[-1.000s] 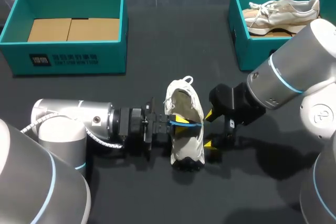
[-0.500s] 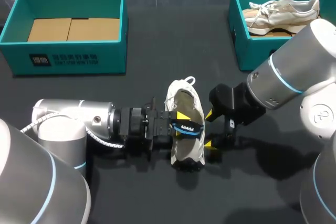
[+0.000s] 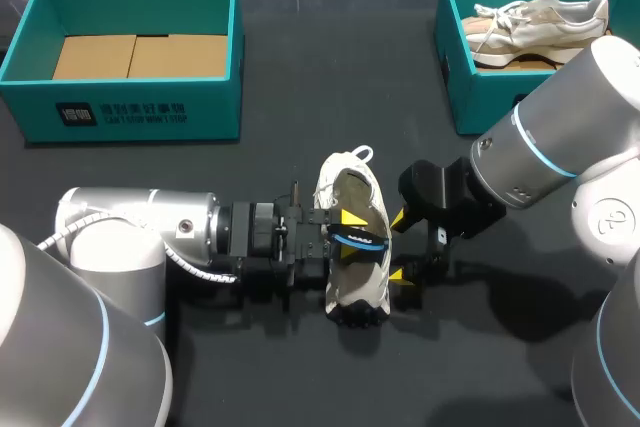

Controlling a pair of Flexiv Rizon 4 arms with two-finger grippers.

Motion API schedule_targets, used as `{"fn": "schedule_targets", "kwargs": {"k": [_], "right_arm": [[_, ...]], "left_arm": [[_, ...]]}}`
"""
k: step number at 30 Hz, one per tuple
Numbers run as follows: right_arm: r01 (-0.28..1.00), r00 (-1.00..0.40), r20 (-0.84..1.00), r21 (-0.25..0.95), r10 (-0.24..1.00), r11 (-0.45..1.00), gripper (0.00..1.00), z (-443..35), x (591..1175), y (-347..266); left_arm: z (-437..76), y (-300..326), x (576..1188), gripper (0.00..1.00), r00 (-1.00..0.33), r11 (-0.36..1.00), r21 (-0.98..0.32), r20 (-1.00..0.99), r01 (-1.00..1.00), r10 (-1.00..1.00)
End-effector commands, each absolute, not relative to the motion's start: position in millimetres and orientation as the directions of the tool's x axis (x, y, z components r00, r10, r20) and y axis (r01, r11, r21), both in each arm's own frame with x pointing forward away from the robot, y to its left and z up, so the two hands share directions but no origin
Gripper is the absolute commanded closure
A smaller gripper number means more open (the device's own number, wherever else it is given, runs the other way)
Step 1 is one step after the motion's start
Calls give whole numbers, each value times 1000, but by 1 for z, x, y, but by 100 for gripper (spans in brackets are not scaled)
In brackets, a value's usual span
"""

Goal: Take the shoe out of the shoebox, open the shoe tongue, remove and reinsert the insole, then place the shoe into the shoebox

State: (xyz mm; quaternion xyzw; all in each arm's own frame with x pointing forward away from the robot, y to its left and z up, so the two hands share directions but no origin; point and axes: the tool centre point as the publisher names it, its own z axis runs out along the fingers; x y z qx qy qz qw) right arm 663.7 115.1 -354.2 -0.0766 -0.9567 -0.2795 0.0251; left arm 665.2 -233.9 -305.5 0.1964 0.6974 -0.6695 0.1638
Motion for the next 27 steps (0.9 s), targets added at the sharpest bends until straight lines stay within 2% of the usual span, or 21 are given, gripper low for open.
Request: {"fn": "schedule_targets", "kwargs": {"k": [1,6,11,12,27], "right_arm": [[160,-987,88,532,133,831,0,-355,662,115],[160,-987,88,532,133,831,0,-355,662,115],[160,-987,88,532,133,831,0,-355,662,115],[160,-987,88,532,133,831,0,-355,662,115],[160,-987,88,532,133,831,0,-355,662,115]], "left_arm": [[-296,-236,656,78,-872,69,-869,-488,490,52],[-290,-237,650,87,-865,90,-861,-499,501,45],[-288,-237,647,88,-857,78,-853,-513,515,50],[-288,-237,646,99,-851,84,-847,-522,525,51],[-313,-233,668,100,-806,66,-803,-591,592,43]]}}
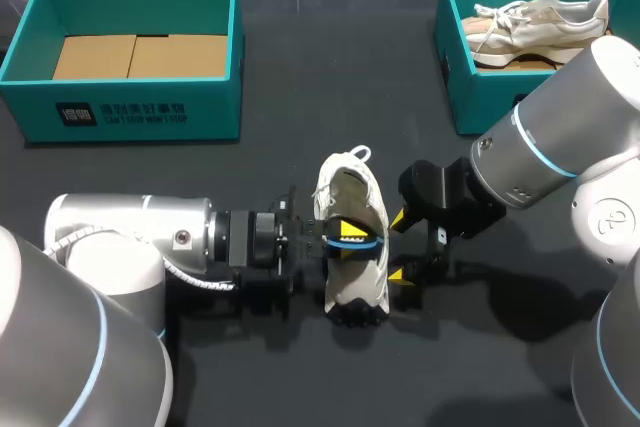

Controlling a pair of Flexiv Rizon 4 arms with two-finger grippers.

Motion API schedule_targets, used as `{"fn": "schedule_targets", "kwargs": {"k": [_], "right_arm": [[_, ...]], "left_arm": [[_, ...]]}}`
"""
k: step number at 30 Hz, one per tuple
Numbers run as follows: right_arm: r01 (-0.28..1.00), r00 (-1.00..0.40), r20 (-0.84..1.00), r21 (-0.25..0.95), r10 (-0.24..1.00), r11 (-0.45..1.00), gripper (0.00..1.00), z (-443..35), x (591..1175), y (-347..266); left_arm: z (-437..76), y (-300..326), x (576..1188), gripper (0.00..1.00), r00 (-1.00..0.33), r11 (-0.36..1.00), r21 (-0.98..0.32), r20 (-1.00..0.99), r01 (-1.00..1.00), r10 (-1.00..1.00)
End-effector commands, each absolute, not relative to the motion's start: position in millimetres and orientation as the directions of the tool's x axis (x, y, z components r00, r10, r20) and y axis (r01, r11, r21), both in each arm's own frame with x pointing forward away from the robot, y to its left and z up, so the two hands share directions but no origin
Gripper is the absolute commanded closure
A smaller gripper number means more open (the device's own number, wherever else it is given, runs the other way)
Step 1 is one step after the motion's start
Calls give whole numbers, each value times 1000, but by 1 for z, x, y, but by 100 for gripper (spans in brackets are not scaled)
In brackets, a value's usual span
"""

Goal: Take the shoe out of the shoebox, open the shoe tongue, remove and reinsert the insole, then place the shoe into the shoebox

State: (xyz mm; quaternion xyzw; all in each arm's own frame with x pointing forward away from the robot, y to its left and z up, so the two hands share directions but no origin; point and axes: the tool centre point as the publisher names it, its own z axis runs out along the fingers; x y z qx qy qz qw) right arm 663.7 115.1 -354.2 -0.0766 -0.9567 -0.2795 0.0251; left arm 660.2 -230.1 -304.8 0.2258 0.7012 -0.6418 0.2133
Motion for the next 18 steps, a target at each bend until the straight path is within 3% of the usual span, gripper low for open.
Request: {"fn": "schedule_targets", "kwargs": {"k": [1,18], "right_arm": [[160,-987,88,532,133,831,0,-355,662,115],[160,-987,88,532,133,831,0,-355,662,115]], "left_arm": [[-315,-233,670,100,-800,71,-797,-599,600,42],[-338,-228,690,100,-792,116,-785,-609,608,35]]}}
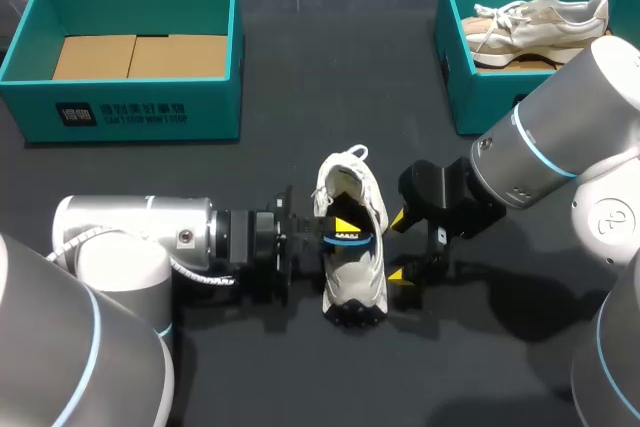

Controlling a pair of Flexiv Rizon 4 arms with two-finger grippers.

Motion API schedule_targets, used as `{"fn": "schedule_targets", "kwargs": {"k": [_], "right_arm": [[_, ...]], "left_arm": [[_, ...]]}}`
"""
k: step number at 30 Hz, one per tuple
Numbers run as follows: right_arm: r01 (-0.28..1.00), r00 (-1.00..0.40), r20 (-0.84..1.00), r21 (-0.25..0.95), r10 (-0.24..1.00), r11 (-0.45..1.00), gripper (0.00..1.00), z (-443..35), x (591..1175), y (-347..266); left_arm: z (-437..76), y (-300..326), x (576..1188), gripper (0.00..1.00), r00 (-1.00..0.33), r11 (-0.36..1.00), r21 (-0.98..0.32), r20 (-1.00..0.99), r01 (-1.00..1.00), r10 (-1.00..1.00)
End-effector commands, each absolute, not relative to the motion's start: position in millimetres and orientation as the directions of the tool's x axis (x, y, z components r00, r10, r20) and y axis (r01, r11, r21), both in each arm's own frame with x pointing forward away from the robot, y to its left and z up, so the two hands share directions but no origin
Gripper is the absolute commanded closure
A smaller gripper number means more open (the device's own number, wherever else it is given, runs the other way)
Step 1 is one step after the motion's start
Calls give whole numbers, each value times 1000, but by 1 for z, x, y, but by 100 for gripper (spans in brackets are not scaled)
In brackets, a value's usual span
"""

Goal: Take the shoe out of the shoebox, open the shoe tongue, remove and reinsert the insole, then place the shoe into the shoebox

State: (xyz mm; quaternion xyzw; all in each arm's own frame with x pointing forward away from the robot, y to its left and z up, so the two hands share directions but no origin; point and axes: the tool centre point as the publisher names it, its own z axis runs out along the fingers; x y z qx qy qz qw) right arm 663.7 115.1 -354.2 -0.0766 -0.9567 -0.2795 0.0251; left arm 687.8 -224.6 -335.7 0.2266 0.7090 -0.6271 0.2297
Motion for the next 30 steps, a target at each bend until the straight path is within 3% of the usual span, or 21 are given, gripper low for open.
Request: {"fn": "schedule_targets", "kwargs": {"k": [1,4,5,6,9,14,21,23,24,30], "right_arm": [[160,-987,88,532,133,831,0,-355,662,115],[160,-987,88,532,133,831,0,-355,662,115],[160,-987,88,532,133,831,0,-355,662,115],[160,-987,88,532,133,831,0,-355,662,115],[160,-987,88,532,133,831,0,-355,662,115],[160,-987,88,532,133,831,0,-355,662,115],[160,-987,88,532,133,831,0,-355,662,115],[160,-987,88,532,133,831,0,-355,662,115],[160,-987,88,532,133,831,0,-355,662,115],[160,-987,88,532,133,831,0,-355,662,115]], "left_arm": [[-339,-228,690,100,-793,117,-785,-609,608,34],[-336,-227,689,100,-793,115,-786,-609,608,33],[-335,-227,688,93,-792,112,-786,-609,608,32],[-333,-227,687,78,-791,108,-785,-611,611,31],[-327,-227,684,73,-785,98,-780,-618,618,30],[-316,-227,676,79,-777,84,-773,-628,629,45],[-304,-229,666,80,-764,62,-761,-641,645,73],[-302,-230,663,87,-760,57,-758,-645,649,79],[-302,-231,663,100,-758,55,-756,-647,652,81],[-307,-237,664,100,-749,51,-748,-655,661,102]]}}
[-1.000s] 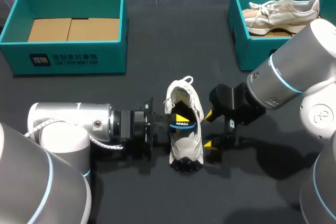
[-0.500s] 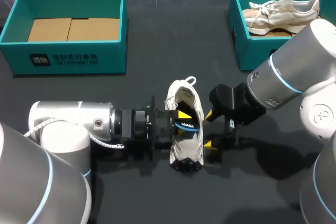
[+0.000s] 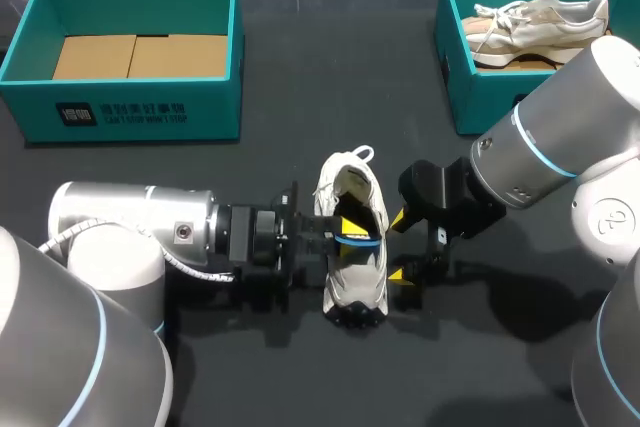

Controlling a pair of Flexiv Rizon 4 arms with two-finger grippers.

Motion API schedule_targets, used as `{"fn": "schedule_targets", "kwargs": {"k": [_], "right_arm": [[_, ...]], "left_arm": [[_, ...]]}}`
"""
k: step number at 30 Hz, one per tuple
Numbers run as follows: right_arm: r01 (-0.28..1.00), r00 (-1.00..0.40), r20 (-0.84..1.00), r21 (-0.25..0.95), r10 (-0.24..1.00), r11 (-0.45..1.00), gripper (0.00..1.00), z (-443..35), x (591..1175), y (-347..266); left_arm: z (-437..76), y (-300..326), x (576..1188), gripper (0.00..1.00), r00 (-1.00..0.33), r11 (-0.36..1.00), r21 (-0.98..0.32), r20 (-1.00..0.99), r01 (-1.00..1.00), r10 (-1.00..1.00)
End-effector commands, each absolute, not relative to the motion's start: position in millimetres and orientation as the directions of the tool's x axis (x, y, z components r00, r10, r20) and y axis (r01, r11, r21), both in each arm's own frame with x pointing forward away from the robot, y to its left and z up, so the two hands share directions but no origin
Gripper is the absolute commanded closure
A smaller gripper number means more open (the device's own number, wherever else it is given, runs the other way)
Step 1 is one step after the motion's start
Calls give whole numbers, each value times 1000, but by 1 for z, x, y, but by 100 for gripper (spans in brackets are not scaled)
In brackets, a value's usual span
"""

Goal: Take the shoe out of the shoebox, open the shoe tongue, remove and reinsert the insole, then place the shoe into the shoebox

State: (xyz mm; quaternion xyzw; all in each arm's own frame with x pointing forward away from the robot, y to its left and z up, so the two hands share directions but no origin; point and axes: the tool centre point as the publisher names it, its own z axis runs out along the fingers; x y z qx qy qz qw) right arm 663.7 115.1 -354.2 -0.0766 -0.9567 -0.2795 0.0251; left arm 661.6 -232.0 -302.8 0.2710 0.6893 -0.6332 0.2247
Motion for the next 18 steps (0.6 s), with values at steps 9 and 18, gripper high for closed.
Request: {"fn": "schedule_targets", "kwargs": {"k": [9,18], "right_arm": [[160,-987,88,532,133,831,0,-355,662,115],[160,-987,88,532,133,831,0,-355,662,115]], "left_arm": [[-322,-245,679,100,-703,107,-695,-702,711,109],[-341,-244,690,100,-701,180,-679,-703,711,120]]}}
